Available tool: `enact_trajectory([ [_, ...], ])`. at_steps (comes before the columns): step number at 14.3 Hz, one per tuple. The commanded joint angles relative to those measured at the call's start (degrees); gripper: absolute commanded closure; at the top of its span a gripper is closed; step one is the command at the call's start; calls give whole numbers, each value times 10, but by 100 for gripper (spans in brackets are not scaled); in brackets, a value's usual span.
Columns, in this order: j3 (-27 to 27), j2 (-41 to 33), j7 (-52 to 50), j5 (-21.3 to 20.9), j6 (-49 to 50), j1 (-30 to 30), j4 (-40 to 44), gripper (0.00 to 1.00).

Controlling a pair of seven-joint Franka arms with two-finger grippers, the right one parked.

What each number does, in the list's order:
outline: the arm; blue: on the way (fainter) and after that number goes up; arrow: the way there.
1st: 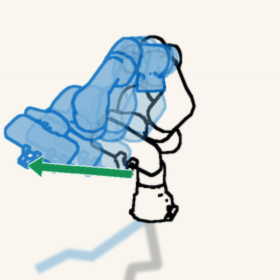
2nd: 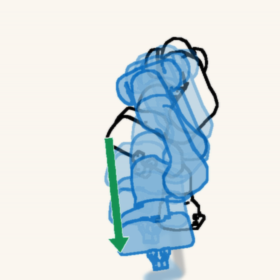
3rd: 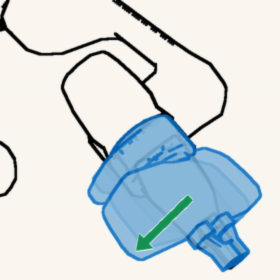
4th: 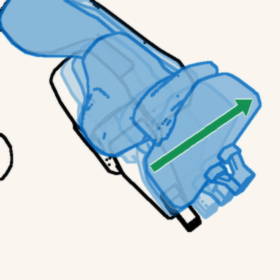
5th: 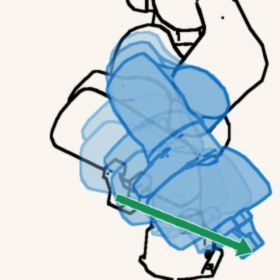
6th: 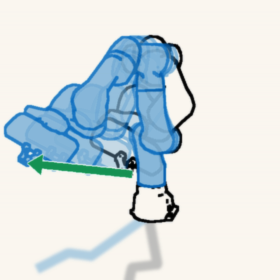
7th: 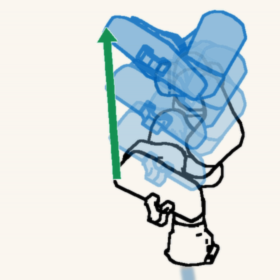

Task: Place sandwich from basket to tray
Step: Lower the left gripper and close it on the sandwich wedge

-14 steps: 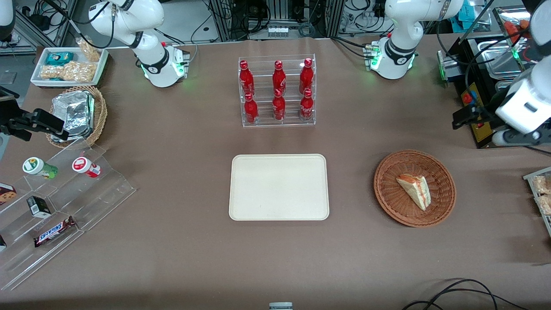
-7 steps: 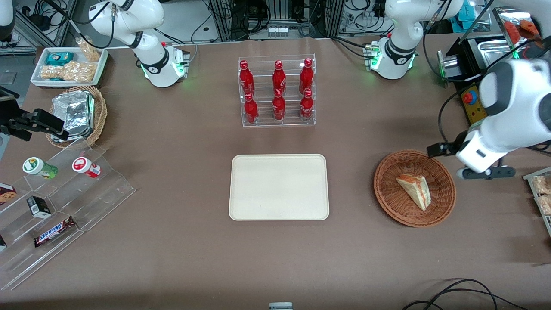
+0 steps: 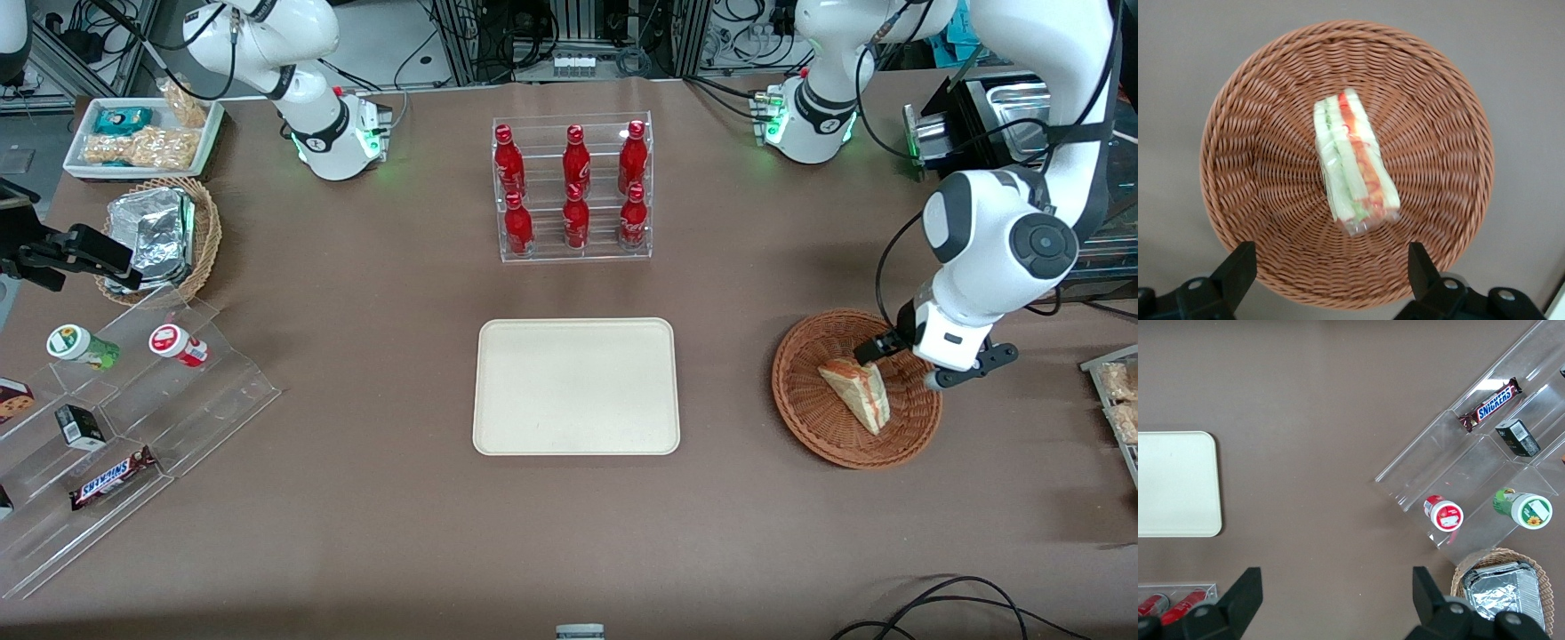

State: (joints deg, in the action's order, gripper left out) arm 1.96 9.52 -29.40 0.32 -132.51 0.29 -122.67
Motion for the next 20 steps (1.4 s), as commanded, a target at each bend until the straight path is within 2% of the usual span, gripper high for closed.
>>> enact_trajectory([
  [1, 5, 40, -127, -1, -10, -5, 29, 0],
  [3, 5, 64, -169, -1, -16, -5, 41, 0],
  [7, 5, 109, -171, 6, -15, -6, 55, 2],
  [8, 5, 115, -173, 6, -13, -6, 59, 32],
  [9, 5, 117, -174, 7, -9, -6, 62, 74],
  [10, 5, 117, -183, 7, -9, -6, 65, 94],
  [11, 5, 118, -199, 7, 1, -6, 80, 96],
  [16, 11, 127, -207, 7, 210, 1, 223, 97],
  [18, 22, 126, -208, 6, 230, 22, 236, 97],
  [20, 23, 132, -208, 6, 226, 70, 236, 97],
])
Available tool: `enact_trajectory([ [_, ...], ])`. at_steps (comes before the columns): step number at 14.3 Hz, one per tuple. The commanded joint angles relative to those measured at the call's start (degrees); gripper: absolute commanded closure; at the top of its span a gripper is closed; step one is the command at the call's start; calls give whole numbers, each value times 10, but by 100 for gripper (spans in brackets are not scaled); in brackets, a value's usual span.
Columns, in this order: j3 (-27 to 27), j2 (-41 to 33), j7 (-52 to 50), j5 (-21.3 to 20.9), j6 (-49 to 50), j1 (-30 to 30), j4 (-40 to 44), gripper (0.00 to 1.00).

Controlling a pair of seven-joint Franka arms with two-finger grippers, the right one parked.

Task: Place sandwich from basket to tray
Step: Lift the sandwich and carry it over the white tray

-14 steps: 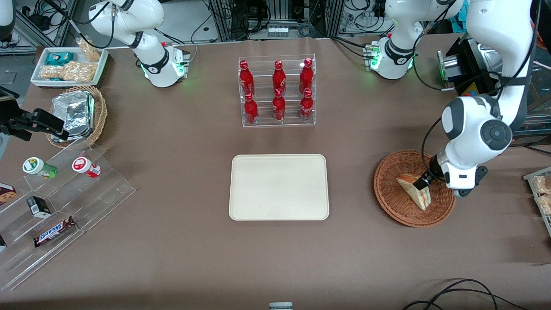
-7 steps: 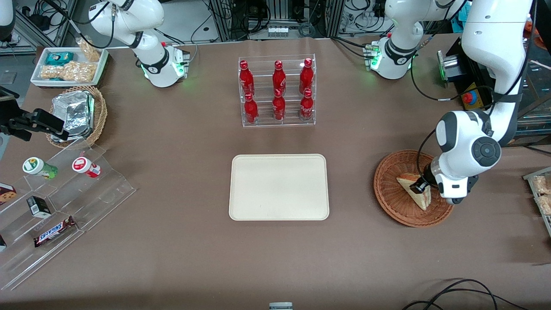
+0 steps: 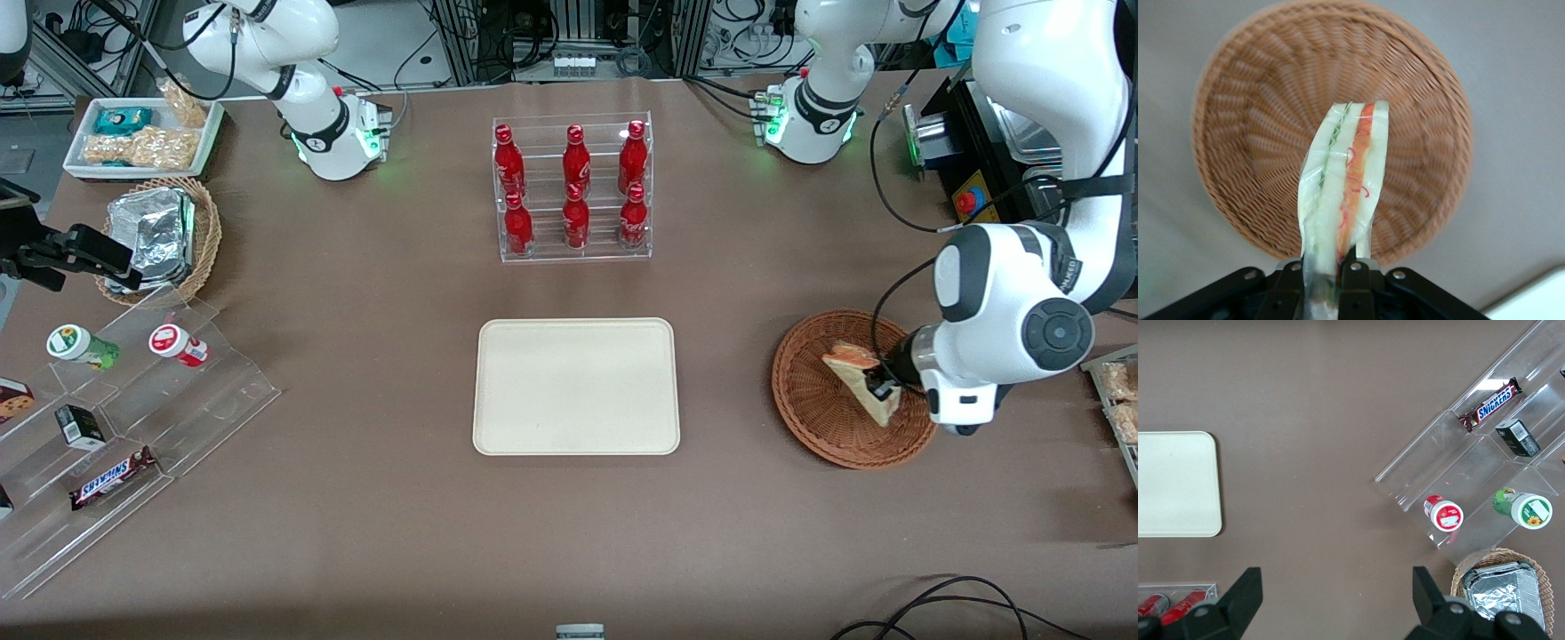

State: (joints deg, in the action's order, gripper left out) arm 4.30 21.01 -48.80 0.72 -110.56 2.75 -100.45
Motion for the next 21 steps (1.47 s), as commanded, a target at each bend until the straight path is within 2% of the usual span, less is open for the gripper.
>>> enact_trajectory([
  [1, -1, 28, -14, 3, -3, 73, 20, 97],
  [5, 1, 79, 33, 1, -60, 166, 63, 94],
  [9, 2, 139, -2, 3, -133, 263, 112, 94],
  [12, 1, 175, -45, -5, -144, 320, 163, 94],
  [15, -1, 200, -58, -5, -156, 348, 178, 94],
  [19, -2, 229, -72, -40, -166, 368, 199, 94],
  [21, -2, 237, -72, -49, -183, 371, 199, 91],
])
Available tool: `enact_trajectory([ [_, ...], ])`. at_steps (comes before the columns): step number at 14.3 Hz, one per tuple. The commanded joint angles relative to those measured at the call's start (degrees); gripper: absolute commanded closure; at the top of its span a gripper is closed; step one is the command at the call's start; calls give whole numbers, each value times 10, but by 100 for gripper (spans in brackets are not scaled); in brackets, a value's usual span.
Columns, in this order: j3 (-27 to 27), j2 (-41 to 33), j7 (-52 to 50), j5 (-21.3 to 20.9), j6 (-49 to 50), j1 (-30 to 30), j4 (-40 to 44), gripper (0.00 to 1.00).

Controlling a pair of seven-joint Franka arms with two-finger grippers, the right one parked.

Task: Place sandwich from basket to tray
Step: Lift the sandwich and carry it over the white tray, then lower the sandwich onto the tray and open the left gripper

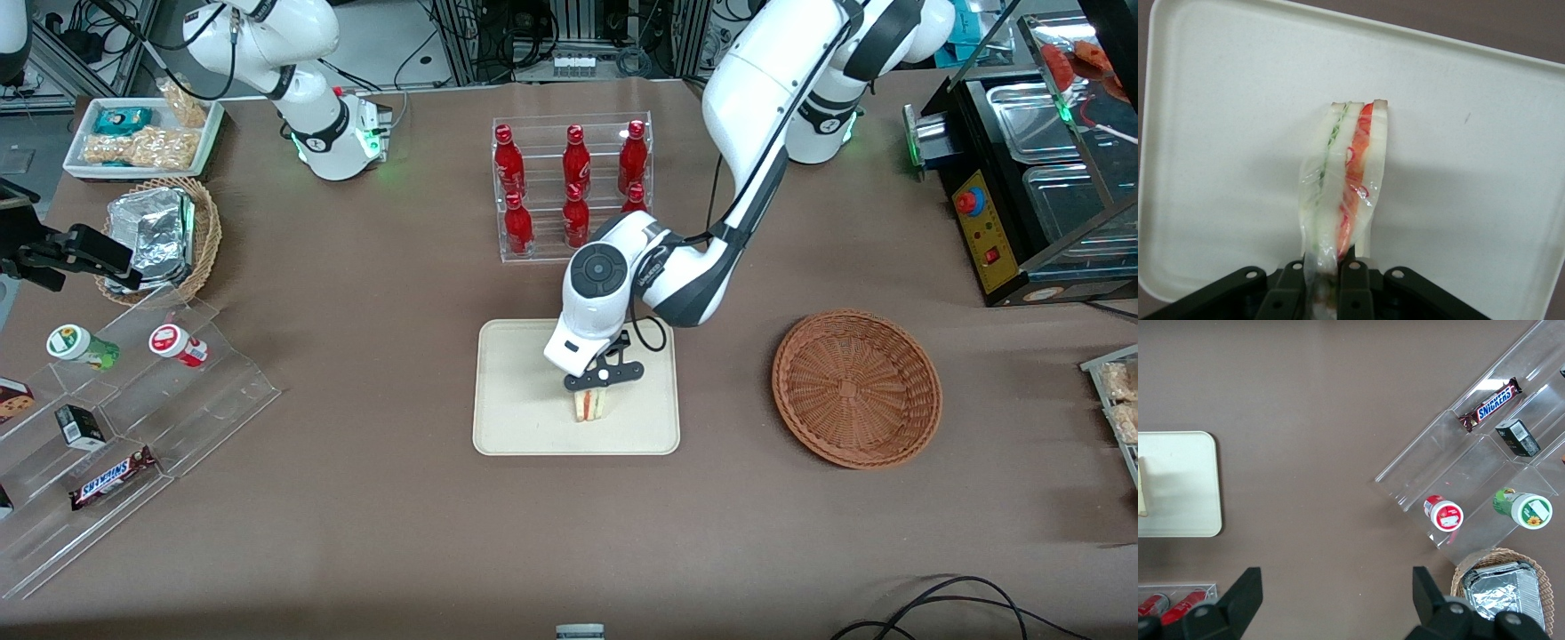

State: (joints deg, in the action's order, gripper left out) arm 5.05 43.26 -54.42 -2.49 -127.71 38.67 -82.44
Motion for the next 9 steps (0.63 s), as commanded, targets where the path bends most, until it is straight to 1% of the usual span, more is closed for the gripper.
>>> enact_trajectory([
  [1, -9, 16, -16, -17, -14, 12, 18, 87],
  [2, -9, 14, -10, -19, -14, 11, 18, 50],
  [3, -9, 10, -8, -21, -13, 11, 13, 0],
  [5, -9, -4, -11, -22, -7, 11, 13, 0],
  [6, -10, -23, -14, -22, 2, 11, 8, 0],
  [9, -14, -86, -9, -23, 74, 5, 3, 0],
])
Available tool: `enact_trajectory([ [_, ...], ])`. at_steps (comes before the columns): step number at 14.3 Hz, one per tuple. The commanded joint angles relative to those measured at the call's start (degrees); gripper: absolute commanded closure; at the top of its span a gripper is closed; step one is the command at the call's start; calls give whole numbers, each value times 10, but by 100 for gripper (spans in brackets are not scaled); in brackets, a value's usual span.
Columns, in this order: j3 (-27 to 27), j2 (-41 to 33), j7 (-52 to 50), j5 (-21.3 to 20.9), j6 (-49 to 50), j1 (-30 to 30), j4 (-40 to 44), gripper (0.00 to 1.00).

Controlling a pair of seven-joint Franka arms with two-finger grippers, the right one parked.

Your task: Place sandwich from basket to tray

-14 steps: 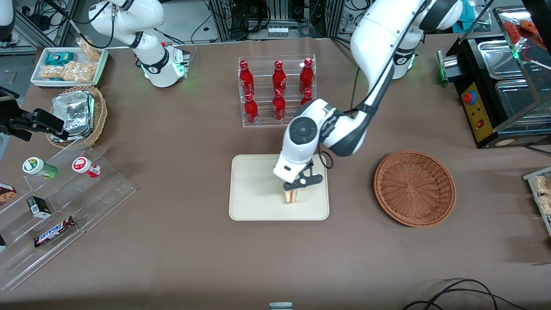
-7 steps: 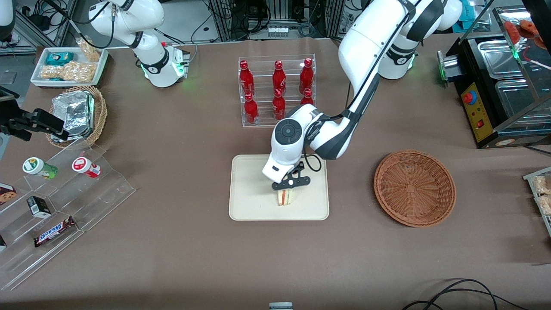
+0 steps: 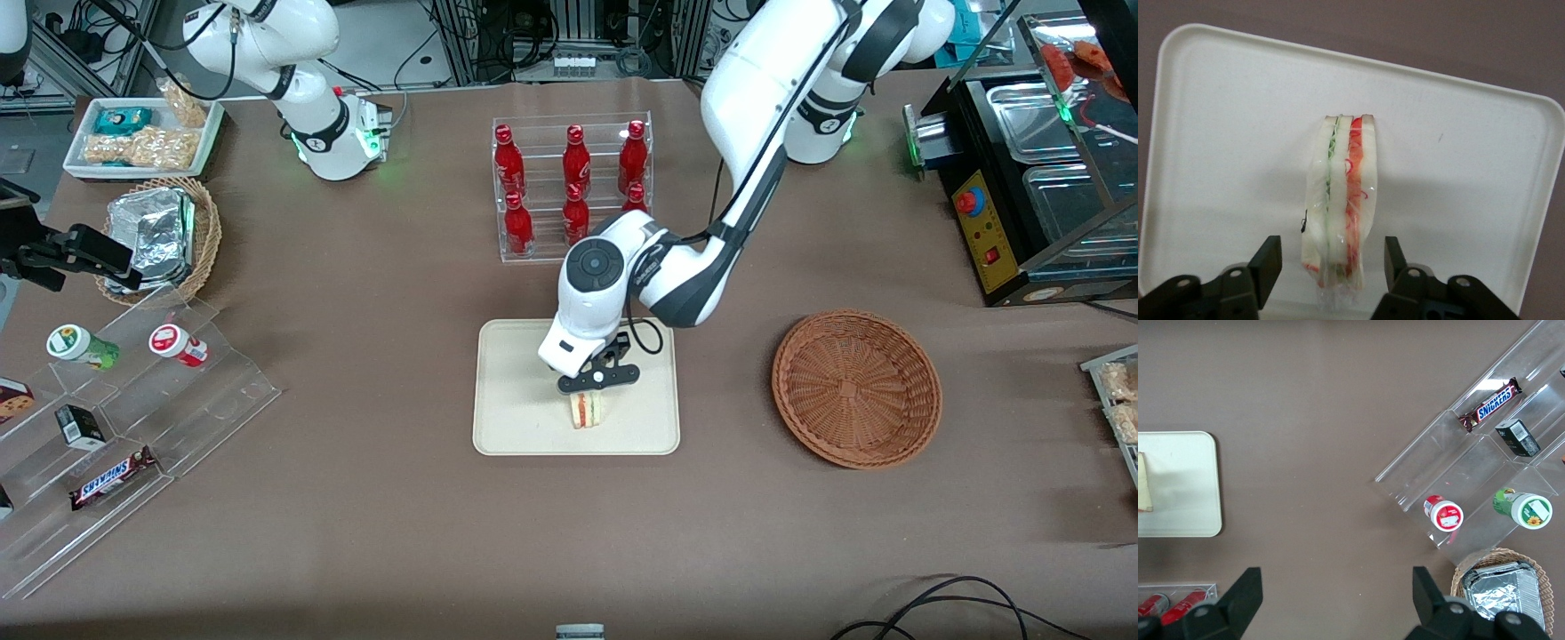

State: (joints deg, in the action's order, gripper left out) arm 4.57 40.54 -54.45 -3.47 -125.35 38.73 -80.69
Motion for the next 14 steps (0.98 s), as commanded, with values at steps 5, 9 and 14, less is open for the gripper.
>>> enact_trajectory([
  [5, -60, -170, -13, -18, 217, 3, -19, 0],
  [9, -120, -213, -1, -14, 222, 2, -102, 0],
  [14, -212, -285, 149, -5, 225, 2, -190, 0],
])
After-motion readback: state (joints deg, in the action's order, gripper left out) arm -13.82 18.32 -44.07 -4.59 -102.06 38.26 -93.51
